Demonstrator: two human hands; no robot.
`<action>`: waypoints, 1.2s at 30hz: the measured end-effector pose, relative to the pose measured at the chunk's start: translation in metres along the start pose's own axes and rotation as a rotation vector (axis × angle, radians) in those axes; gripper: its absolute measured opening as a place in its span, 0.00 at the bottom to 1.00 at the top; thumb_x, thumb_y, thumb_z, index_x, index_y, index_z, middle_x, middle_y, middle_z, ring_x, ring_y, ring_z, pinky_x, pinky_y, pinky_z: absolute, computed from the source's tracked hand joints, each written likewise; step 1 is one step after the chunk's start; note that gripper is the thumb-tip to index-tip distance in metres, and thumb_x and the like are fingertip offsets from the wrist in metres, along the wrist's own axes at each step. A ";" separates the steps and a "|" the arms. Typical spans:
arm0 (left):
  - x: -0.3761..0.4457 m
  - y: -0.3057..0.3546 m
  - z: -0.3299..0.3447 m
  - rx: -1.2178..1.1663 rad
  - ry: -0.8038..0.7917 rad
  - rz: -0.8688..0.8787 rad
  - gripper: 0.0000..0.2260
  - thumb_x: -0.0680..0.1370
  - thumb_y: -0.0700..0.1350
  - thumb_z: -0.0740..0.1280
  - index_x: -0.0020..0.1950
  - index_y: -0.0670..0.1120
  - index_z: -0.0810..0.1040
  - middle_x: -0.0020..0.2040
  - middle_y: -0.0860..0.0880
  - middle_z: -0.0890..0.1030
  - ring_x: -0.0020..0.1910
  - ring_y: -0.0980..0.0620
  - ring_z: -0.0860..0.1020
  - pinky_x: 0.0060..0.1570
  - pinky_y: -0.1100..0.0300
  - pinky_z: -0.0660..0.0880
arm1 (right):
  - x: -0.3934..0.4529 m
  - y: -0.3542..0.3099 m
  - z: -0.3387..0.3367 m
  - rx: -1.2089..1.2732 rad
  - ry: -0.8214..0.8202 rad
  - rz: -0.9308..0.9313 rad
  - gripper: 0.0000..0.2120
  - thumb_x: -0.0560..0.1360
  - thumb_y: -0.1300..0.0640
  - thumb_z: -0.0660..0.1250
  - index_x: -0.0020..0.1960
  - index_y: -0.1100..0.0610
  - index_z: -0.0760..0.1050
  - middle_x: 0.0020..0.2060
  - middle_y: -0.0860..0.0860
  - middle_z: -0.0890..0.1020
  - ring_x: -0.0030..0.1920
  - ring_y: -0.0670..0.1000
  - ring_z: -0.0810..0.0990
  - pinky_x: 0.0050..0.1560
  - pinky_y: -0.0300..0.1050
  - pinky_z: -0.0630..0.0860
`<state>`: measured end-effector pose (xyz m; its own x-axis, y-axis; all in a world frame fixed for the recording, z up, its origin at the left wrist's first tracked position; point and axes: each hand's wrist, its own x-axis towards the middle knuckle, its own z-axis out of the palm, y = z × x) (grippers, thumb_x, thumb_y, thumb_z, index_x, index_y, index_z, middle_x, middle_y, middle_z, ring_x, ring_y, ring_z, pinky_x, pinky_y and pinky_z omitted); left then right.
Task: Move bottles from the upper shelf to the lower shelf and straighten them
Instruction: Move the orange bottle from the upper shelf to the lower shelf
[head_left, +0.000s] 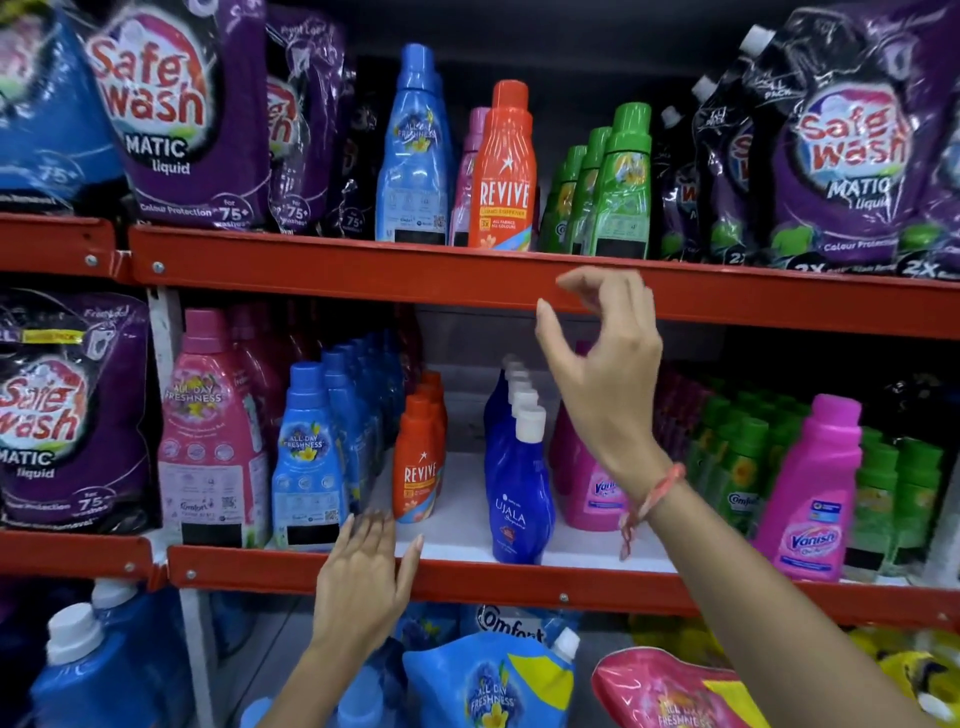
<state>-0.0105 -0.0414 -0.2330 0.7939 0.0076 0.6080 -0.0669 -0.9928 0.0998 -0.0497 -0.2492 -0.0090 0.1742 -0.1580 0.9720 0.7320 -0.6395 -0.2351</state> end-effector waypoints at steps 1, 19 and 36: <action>0.000 0.000 -0.001 0.006 0.002 0.000 0.35 0.81 0.60 0.45 0.55 0.35 0.82 0.52 0.39 0.84 0.54 0.44 0.82 0.65 0.53 0.68 | 0.012 -0.002 0.002 0.005 0.005 -0.010 0.10 0.74 0.57 0.69 0.54 0.60 0.77 0.50 0.54 0.79 0.52 0.54 0.77 0.55 0.50 0.76; -0.002 -0.004 0.005 0.041 -0.002 0.002 0.36 0.81 0.61 0.46 0.55 0.33 0.81 0.52 0.38 0.84 0.54 0.43 0.82 0.69 0.58 0.54 | 0.125 0.002 0.046 0.022 -0.503 0.396 0.23 0.65 0.45 0.78 0.52 0.60 0.82 0.49 0.55 0.86 0.50 0.52 0.85 0.55 0.53 0.81; -0.003 -0.001 -0.002 0.024 -0.046 -0.025 0.38 0.81 0.61 0.43 0.52 0.35 0.83 0.50 0.40 0.85 0.53 0.45 0.83 0.62 0.52 0.72 | 0.086 -0.009 0.001 0.339 -0.032 0.453 0.36 0.52 0.33 0.79 0.52 0.52 0.78 0.46 0.48 0.86 0.47 0.49 0.86 0.49 0.55 0.83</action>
<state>-0.0137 -0.0405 -0.2334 0.8224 0.0278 0.5683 -0.0321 -0.9950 0.0951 -0.0406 -0.2564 0.0768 0.5365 -0.3341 0.7750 0.7488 -0.2351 -0.6197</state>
